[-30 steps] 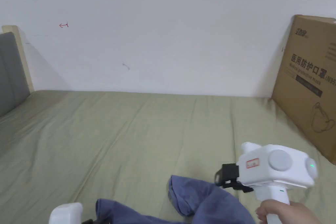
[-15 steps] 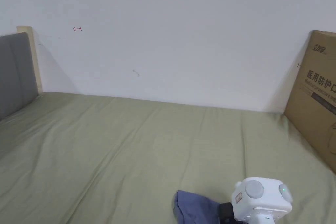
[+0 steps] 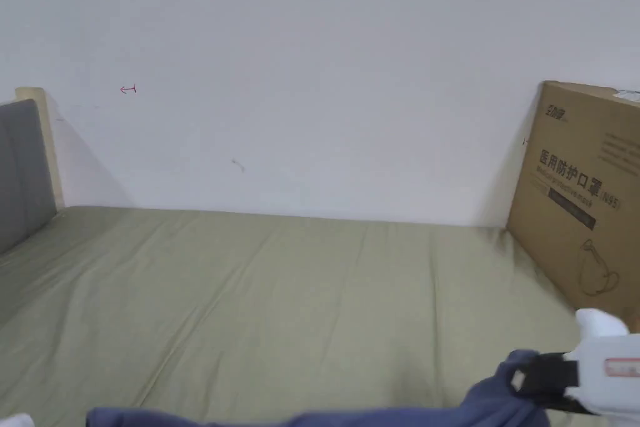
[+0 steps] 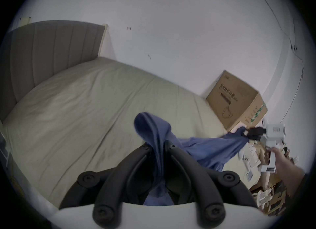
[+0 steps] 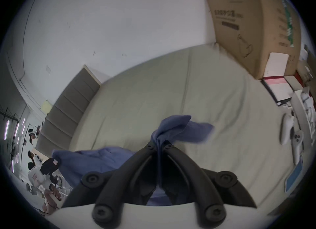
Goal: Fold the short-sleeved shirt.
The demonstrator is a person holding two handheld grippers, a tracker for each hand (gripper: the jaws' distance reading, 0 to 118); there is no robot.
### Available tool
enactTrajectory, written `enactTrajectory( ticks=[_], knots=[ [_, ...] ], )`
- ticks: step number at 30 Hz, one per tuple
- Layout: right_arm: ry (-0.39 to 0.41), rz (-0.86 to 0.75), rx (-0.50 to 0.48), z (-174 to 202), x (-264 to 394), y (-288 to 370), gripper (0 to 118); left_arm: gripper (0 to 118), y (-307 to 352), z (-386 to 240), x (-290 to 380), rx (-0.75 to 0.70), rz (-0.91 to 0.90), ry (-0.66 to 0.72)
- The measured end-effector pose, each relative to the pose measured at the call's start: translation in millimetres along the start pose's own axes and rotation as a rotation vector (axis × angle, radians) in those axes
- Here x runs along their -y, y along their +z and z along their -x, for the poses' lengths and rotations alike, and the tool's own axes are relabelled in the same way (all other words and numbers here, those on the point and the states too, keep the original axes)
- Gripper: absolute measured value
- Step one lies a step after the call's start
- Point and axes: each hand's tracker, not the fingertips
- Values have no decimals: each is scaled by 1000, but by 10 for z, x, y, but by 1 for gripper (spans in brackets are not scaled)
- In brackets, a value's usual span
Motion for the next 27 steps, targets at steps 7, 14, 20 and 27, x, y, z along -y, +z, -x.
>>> enactTrajectory(
  ticks=[7,14,20,27],
  knots=[
    [-24,-170,-15,54,-268,1152,2,11,396,-288,-752,67,-126,-80],
    [25,-302,-25,332,-839,1685,2,11,335,-492,-1355,96,-139,-78],
    [72,-364,10,669,-1536,1696,2,11,47,-592,-1858,118,-169,-16],
    [139,-454,102,951,-2451,1440,2,11,-472,-765,-2411,116,-231,-9]
  ],
)
